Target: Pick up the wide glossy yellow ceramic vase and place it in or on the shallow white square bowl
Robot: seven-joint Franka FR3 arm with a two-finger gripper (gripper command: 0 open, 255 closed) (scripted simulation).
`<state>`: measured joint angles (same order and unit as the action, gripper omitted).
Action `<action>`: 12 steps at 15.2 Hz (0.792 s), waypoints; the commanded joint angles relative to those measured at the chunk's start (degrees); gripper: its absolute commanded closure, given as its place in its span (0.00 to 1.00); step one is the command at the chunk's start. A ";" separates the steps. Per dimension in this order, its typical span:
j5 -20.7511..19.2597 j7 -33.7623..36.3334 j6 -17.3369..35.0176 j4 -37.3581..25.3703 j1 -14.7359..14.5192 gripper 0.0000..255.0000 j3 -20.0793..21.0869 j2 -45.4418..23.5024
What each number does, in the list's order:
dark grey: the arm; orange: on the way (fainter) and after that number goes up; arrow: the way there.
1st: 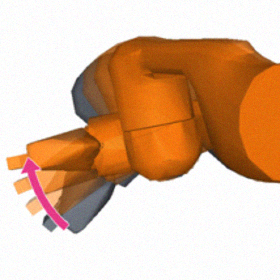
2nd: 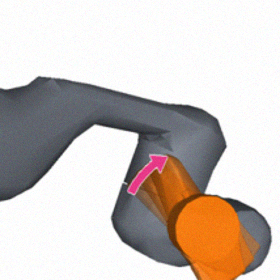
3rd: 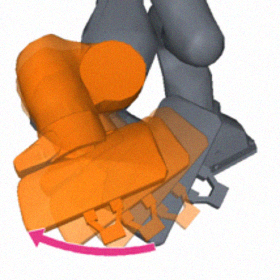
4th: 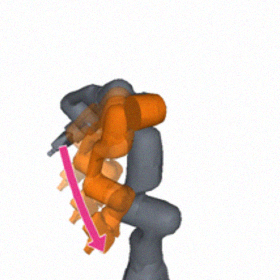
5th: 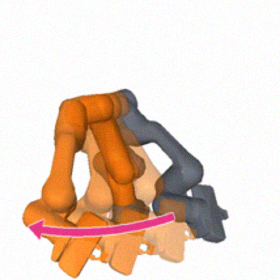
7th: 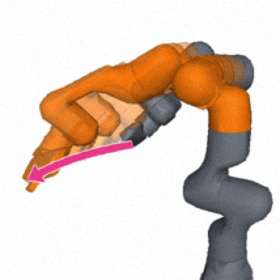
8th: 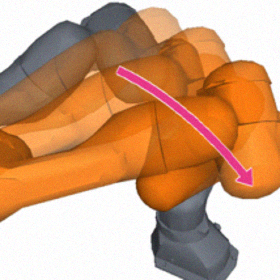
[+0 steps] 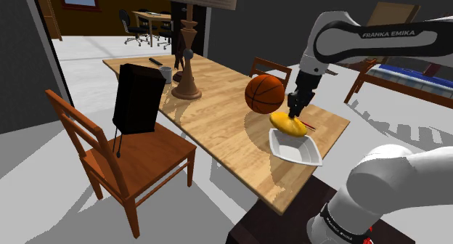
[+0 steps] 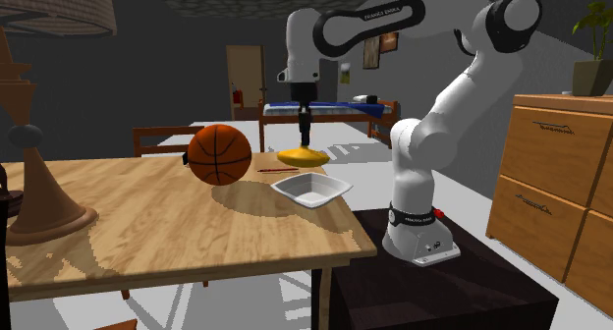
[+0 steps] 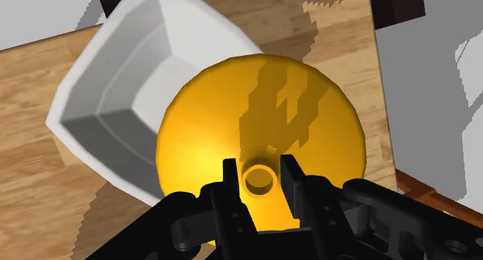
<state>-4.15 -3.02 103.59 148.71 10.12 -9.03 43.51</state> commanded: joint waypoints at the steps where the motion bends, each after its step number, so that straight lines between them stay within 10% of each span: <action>1: -2.04 -3.02 -2.08 -0.46 1.71 1.00 -2.48 1.64; 12: -6.33 -7.80 1.46 3.95 4.68 1.00 -7.61 2.73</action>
<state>-10.28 -10.70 104.02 152.05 14.74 -16.34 46.62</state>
